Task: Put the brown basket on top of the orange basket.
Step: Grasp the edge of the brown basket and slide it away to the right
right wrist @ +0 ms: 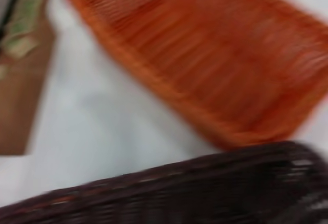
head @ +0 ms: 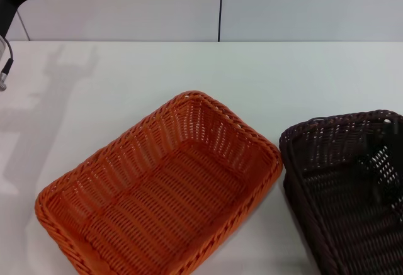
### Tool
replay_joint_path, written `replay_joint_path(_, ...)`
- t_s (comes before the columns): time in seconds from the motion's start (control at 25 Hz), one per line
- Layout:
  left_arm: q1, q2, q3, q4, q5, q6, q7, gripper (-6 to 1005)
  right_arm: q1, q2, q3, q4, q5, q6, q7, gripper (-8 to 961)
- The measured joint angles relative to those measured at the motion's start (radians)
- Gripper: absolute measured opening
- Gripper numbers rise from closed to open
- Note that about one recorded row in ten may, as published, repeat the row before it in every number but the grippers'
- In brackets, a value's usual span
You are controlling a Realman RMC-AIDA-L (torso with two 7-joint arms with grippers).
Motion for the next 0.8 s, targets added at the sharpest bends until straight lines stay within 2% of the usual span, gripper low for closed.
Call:
replay_joint_path(0.04, 0.005, -0.001, 0.003, -0.001, 0.0, 0.002, -0.001, 829, 0.034, -0.015, 0.043, 0.047, 0.0, 0.051, -0.022, 633)
replay_joint_path(0.08, 0.005, -0.001, 0.003, -0.001, 0.0, 0.002, -0.001, 829, 0.034, -0.015, 0.043, 0.047, 0.0, 0.051, -0.022, 633)
replay_joint_path(0.16, 0.006, -0.001, 0.004, -0.001, 0.001, 0.002, -0.002, 829, 0.061, -0.034, 0.061, 0.091, 0.001, 0.103, -0.032, 633)
replay_joint_path(0.24, 0.006, -0.001, 0.004, -0.001, 0.001, 0.002, -0.002, 829, 0.107, -0.064, 0.08, 0.168, 0.003, 0.187, -0.041, 633)
replay_joint_path(0.28, 0.01, -0.002, 0.006, -0.003, 0.001, 0.004, -0.002, 829, 0.107, -0.064, 0.08, 0.168, 0.003, 0.187, -0.041, 633)
replay_joint_path(0.44, 0.016, -0.002, 0.005, -0.007, 0.001, 0.006, -0.002, 829, 0.169, -0.101, 0.097, 0.294, 0.009, 0.277, -0.067, 632)
replay_joint_path(0.52, 0.02, -0.003, 0.003, -0.008, 0.001, 0.007, -0.002, 829, 0.179, -0.1, 0.087, 0.32, 0.01, 0.293, -0.079, 631)
replay_joint_path(0.6, 0.02, -0.003, 0.004, -0.008, 0.001, 0.007, -0.002, 829, 0.18, -0.094, 0.078, 0.322, 0.006, 0.302, -0.088, 631)
replay_joint_path(0.64, 0.02, -0.003, 0.008, -0.008, 0.003, 0.007, -0.002, 829, 0.181, -0.083, 0.063, 0.324, -0.006, 0.324, -0.101, 631)
replay_joint_path(0.8, 0.02, -0.004, 0.008, -0.008, 0.003, 0.003, 0.003, 829, 0.188, -0.073, 0.042, 0.351, -0.018, 0.35, -0.117, 632)
